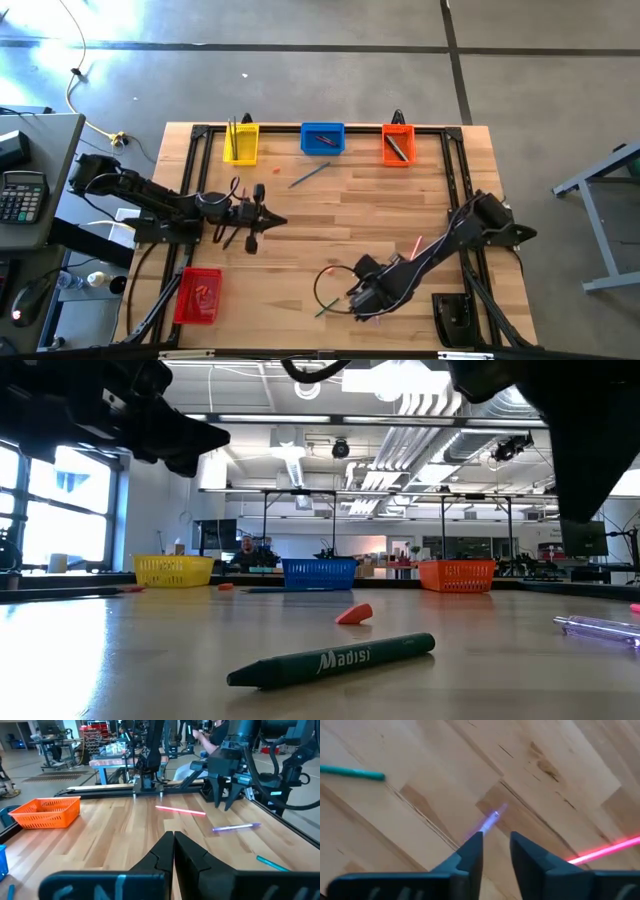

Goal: Sort crayons/erasers/pens/pencils in bins
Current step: Put the violet pen into the orange bin

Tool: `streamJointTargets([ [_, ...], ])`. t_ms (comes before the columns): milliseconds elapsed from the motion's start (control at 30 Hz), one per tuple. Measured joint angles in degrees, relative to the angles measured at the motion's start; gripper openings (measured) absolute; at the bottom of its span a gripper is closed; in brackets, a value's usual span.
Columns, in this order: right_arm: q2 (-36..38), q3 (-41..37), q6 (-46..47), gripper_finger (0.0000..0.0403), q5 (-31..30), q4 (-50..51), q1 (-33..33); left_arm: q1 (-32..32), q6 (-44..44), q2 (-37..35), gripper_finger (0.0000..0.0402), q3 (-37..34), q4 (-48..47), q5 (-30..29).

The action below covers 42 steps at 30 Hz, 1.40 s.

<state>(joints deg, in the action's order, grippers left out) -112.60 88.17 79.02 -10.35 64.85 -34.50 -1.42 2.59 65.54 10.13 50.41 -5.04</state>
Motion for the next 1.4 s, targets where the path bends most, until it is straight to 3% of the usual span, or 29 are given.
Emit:
streamJointTargets([
  [200, 0.02, -3.29, 4.44, 0.0139, 1.39, -5.73, -0.3, -1.31, 0.0, 0.02, 0.0003, 0.0, -0.1, -0.17],
  [567, 0.02, -12.3, 12.08, 0.0142, 1.62, -14.38, -2.38, -2.43, -0.31, 0.02, 0.0003, 0.0, -0.27, -0.33],
  [833, 0.32, -16.54, 12.05, 0.0142, 1.39, -23.24, -2.38, -2.43, -0.4, 0.02, 0.0003, 0.0, -0.26, -0.35],
  [1233, 0.31, -16.97, 7.31, 0.0142, 2.19, -21.83, -1.16, -2.43, -1.08, 0.02, 0.0003, 0.0, -0.71, -0.33],
  [1400, 0.26, -17.0, 4.38, 0.0121, 2.67, -21.54, -0.52, -2.43, -1.97, 0.02, 0.0003, 0.0, -1.57, -0.31],
])
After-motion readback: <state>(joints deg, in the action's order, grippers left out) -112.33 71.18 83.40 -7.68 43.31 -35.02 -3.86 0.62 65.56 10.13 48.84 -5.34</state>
